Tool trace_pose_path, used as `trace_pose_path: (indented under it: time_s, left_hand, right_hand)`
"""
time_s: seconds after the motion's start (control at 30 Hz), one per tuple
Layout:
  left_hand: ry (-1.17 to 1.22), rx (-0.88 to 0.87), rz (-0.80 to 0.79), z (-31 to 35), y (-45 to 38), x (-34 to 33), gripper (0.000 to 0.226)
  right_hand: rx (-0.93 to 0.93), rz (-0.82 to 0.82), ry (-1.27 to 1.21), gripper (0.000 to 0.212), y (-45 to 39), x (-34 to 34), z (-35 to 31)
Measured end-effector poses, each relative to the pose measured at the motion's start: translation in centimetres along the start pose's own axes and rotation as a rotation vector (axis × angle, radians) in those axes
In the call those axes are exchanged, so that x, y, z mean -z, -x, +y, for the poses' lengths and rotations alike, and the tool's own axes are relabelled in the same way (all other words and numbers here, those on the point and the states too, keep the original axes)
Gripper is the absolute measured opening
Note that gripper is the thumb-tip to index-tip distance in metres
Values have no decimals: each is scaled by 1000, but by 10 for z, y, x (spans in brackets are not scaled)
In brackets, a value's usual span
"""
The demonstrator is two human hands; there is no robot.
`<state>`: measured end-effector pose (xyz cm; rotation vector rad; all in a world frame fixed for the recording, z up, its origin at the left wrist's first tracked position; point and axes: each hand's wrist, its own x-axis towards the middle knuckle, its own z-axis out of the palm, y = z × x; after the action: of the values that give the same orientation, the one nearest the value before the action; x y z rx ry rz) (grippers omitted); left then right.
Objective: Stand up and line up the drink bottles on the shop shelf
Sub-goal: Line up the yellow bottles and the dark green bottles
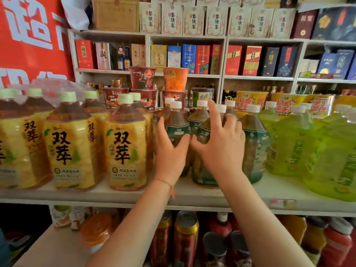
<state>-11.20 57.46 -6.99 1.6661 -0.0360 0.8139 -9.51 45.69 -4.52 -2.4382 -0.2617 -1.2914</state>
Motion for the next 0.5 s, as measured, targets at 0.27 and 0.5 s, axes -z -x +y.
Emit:
trace_pose_path:
  time_s: [0.27, 0.5]
  left_hand:
    - [33, 170, 88, 0, -20, -2, 76]
    - [-22, 127, -13, 5, -11, -5, 84]
  right_hand:
    - [-16, -182, -98, 60, -18, 10, 64]
    - [21, -195, -186, 57, -22, 4, 78]
